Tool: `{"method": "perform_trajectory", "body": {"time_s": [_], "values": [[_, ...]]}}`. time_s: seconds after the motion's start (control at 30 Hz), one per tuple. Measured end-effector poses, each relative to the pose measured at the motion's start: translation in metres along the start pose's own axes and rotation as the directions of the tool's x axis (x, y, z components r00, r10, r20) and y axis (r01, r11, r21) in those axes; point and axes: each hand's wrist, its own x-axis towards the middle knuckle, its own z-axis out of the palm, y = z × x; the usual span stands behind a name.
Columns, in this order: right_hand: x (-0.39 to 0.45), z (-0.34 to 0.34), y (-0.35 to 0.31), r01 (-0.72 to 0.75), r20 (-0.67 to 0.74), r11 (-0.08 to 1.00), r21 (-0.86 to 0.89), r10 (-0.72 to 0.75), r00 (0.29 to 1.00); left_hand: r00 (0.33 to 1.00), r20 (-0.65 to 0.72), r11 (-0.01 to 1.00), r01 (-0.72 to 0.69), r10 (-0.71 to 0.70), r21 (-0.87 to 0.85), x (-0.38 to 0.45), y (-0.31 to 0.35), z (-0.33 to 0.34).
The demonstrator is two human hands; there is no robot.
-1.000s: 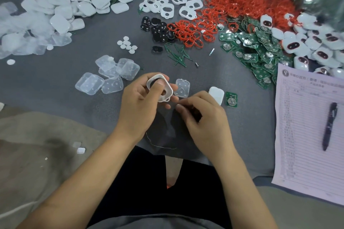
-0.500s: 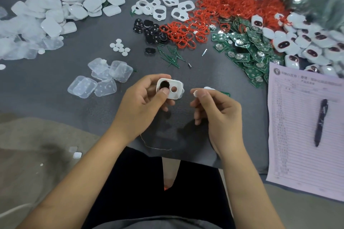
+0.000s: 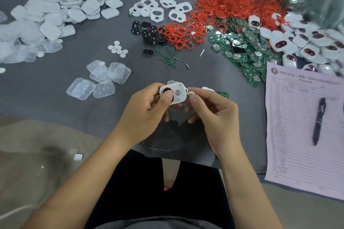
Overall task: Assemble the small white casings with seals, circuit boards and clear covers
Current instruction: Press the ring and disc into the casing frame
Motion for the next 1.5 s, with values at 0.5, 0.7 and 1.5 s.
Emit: {"method": "perform_trajectory", "body": {"time_s": [0.5,0.7,1.5], "values": [[-0.001,-0.001,-0.001,-0.007,-0.047,1.0,-0.007,0.006,0.999,1.0,-0.014,1.0,0.01,-0.01,-0.019,0.0,-0.004,0.008],[-0.001,-0.001,0.001,-0.006,-0.049,1.0,0.027,0.008,0.999,1.0,-0.003,1.0,0.01,-0.01,0.01,0.0,-0.003,0.008],[-0.009,0.007,0.004,0.112,-0.127,0.934,-0.34,-0.163,0.978,1.0,-0.016,0.989,-0.02,0.023,0.144,0.001,0.0,0.012]]}}
